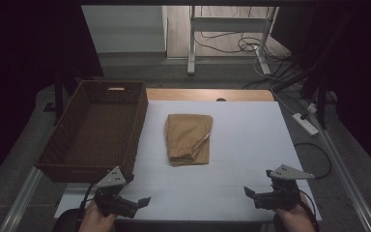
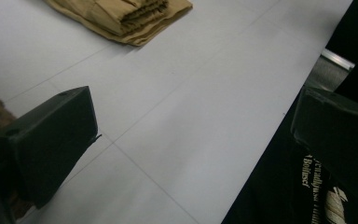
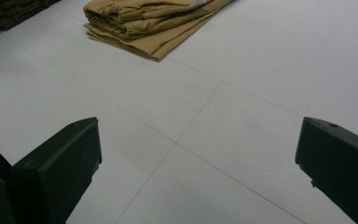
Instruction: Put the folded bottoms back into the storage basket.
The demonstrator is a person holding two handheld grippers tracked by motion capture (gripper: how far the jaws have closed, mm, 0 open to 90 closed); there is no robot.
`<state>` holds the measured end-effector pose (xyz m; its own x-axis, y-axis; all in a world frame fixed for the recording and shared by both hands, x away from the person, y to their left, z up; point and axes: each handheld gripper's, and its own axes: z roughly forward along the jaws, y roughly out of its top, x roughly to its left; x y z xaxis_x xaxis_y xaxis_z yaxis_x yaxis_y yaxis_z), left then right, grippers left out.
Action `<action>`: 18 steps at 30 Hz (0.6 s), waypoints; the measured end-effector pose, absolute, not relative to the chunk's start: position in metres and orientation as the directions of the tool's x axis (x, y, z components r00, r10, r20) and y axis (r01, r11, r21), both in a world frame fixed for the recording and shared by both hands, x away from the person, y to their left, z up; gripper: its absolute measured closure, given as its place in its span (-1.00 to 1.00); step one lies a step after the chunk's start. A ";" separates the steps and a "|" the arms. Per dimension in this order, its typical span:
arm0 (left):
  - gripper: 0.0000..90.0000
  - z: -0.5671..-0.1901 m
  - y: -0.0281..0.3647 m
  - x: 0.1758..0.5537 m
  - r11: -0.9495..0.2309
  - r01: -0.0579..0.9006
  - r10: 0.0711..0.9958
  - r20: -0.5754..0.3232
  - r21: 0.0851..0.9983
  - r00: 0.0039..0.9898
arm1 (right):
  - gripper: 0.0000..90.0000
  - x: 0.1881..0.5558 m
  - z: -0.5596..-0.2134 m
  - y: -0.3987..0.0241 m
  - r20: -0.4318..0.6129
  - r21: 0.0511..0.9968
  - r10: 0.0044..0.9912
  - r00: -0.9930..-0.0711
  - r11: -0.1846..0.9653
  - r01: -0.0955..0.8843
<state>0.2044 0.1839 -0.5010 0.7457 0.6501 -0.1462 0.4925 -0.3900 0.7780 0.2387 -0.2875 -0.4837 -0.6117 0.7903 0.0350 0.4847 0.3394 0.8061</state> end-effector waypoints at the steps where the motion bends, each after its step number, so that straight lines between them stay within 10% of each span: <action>1: -1.00 -0.501 0.182 0.205 -0.395 0.488 0.646 -0.143 0.779 0.750 | -0.98 0.239 -0.484 -0.288 0.035 0.806 0.790 -0.612 0.339 0.485; 18: -1.00 -0.509 0.157 0.221 -0.410 0.481 0.602 -0.166 0.775 0.781 | -0.98 0.239 -0.484 -0.287 0.030 0.803 0.790 -0.613 0.346 0.486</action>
<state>0.2213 0.1571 -0.5091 0.7812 0.6017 -0.1663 0.4808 -0.4102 0.7750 0.2388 -0.2870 -0.4839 -0.6128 0.7896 0.0300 0.4855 0.3463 0.8027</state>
